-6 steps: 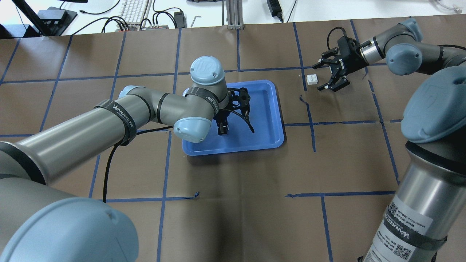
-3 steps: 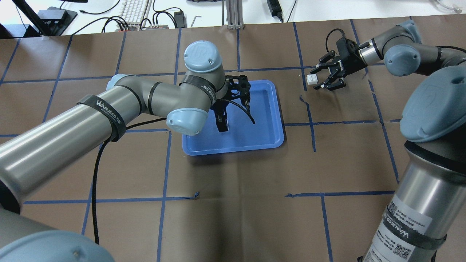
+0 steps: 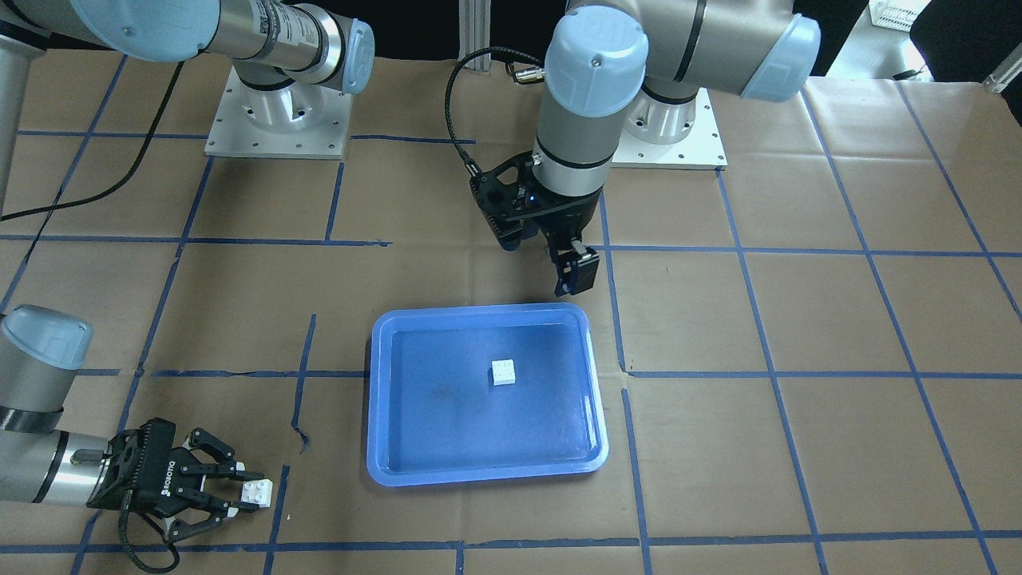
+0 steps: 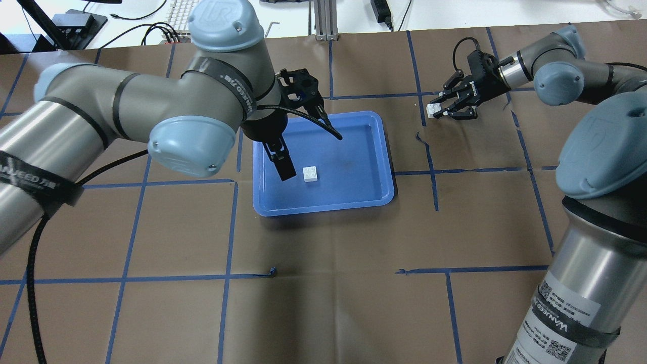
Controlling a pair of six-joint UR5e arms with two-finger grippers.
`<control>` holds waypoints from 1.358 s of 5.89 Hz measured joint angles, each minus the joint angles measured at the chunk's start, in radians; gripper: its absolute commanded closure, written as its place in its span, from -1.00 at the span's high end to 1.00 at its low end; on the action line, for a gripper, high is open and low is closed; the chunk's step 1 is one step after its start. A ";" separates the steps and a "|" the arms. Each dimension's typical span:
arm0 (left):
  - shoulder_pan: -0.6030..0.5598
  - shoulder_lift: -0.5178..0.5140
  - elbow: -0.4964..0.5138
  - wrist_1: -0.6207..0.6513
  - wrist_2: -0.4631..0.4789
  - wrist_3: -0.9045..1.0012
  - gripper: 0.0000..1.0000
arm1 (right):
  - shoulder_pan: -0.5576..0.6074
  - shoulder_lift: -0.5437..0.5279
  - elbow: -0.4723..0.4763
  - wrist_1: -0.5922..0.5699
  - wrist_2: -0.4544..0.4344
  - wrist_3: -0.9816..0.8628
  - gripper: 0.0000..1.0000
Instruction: Assemble white blocks and place on blue tray
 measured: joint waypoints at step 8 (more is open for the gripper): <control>0.097 0.139 -0.002 -0.057 0.002 -0.845 0.98 | 0.168 -0.477 0.447 -0.225 0.004 0.401 -0.55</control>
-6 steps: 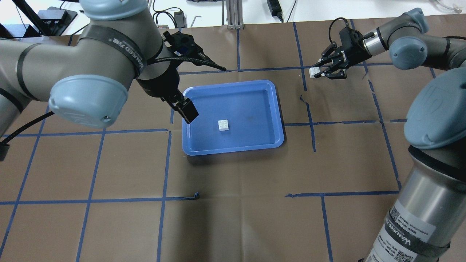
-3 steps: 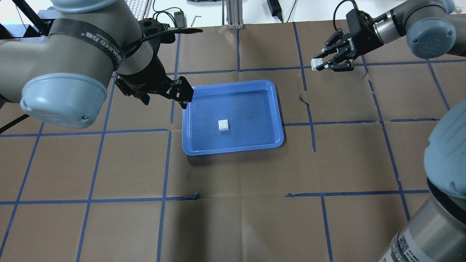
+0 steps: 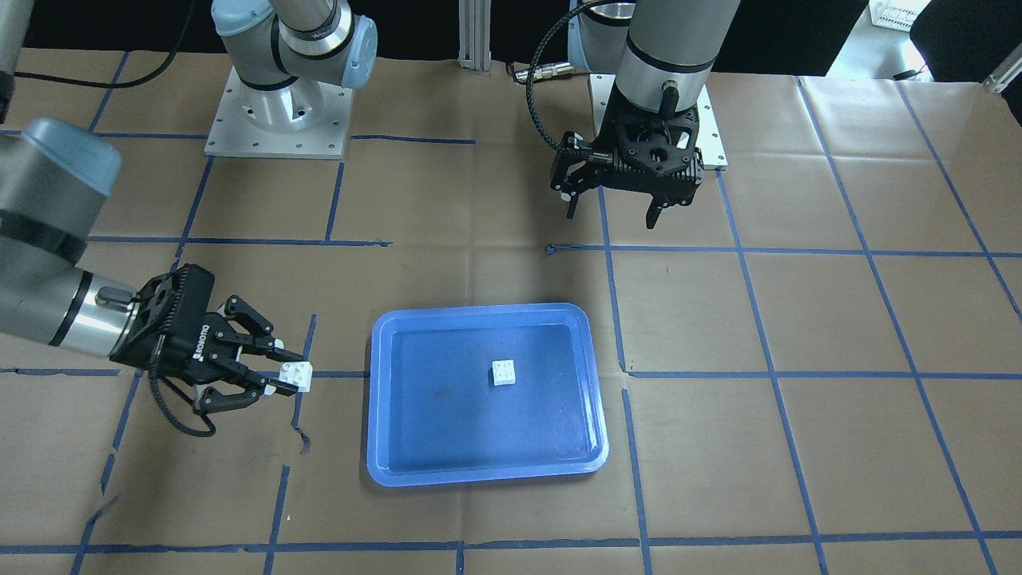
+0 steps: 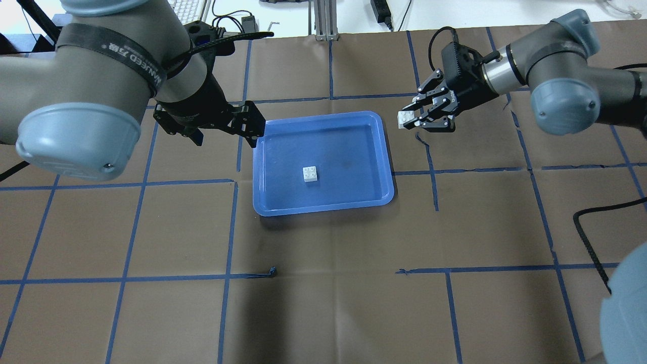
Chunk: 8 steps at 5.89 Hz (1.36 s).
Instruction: Assemble white blocks and place on blue tray
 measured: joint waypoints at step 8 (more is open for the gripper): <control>0.002 0.022 0.000 -0.006 0.001 0.000 0.98 | 0.247 0.249 0.194 -0.807 -0.064 0.445 -0.51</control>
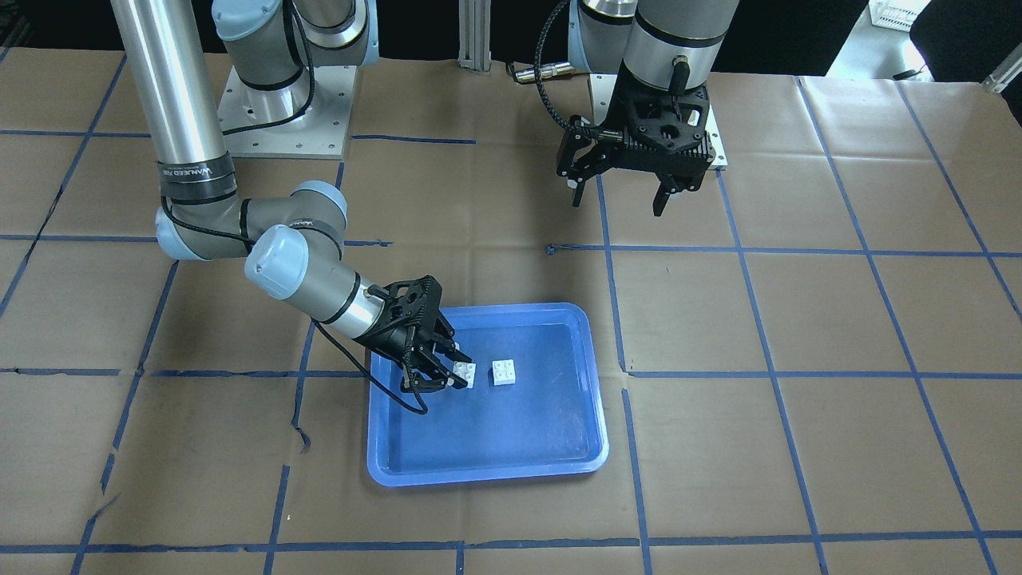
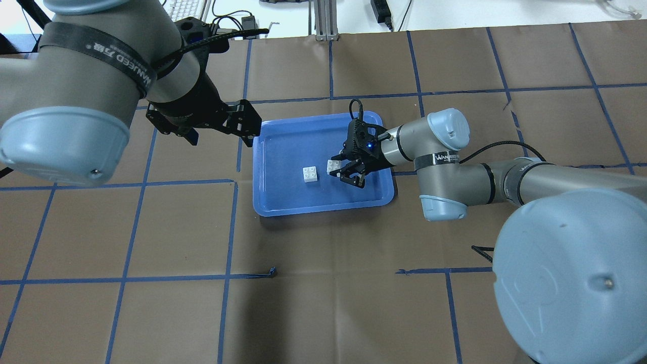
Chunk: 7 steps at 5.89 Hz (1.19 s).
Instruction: Assemble white blocks and place on blue tray
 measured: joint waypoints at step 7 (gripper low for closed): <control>-0.001 0.005 0.000 -0.002 0.002 0.000 0.98 | 0.040 0.025 -0.014 -0.008 0.008 0.004 -0.51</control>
